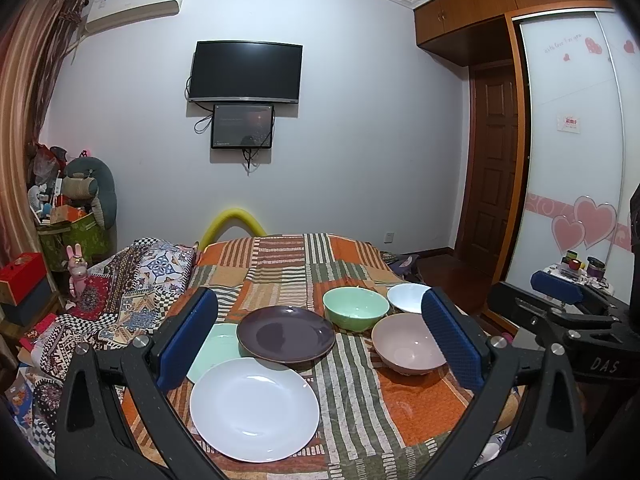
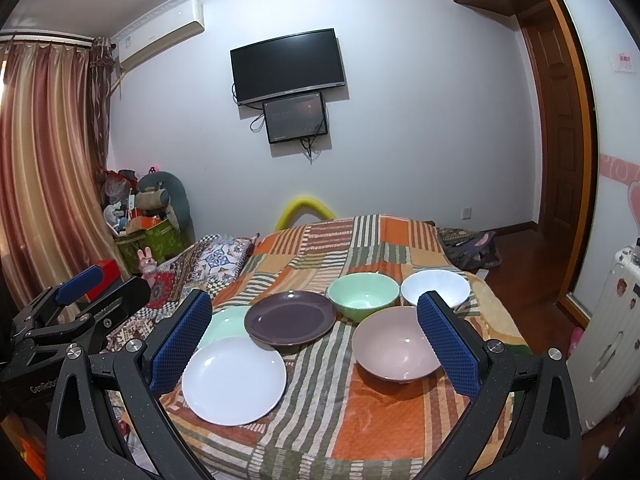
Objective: Organize plates and bowls
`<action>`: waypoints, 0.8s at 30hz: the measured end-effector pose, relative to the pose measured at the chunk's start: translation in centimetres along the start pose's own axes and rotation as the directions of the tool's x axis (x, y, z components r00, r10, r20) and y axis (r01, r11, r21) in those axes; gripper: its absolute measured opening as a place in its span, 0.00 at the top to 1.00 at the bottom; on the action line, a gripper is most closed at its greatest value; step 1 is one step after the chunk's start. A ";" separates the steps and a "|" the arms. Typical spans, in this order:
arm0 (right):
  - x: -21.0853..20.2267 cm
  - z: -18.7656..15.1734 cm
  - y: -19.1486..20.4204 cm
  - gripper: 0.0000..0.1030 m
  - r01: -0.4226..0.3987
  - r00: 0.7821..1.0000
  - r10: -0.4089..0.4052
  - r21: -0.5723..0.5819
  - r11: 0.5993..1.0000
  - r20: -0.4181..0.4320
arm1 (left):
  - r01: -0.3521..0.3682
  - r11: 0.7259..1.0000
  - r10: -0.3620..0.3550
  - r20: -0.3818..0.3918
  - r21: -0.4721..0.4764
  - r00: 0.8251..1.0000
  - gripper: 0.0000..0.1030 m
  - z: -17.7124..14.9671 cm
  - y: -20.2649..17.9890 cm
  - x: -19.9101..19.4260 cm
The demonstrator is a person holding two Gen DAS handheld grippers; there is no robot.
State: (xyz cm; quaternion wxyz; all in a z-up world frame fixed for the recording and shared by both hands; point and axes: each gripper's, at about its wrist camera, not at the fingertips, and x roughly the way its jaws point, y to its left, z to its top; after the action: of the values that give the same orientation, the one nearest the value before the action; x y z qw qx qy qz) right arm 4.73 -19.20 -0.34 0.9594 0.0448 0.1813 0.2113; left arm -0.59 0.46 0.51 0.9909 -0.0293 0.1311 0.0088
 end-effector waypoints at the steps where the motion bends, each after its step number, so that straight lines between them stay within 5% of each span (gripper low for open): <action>1: 0.1 0.0 0.0 0.01 -0.001 1.000 0.001 0.001 1.000 -0.004 | 0.000 1.000 0.000 -0.001 0.002 1.000 0.00 0.0 0.0 0.1; 9: 1.5 -0.3 -0.1 0.01 0.024 0.999 -0.023 0.006 1.000 -0.026 | 0.001 1.000 -0.001 -0.027 0.012 1.000 0.00 -0.3 0.7 1.9; 24: 10.0 -1.1 -0.3 0.01 0.042 0.980 -0.044 -0.018 0.999 -0.193 | -0.026 0.999 0.015 -0.244 -0.043 0.970 0.00 -2.2 7.0 11.6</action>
State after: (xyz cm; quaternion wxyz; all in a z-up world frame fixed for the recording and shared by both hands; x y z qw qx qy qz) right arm 12.90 -15.25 -4.69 0.9419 0.0135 0.2730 0.1950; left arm 9.87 7.43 -5.01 0.9663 -0.0514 0.2517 0.0185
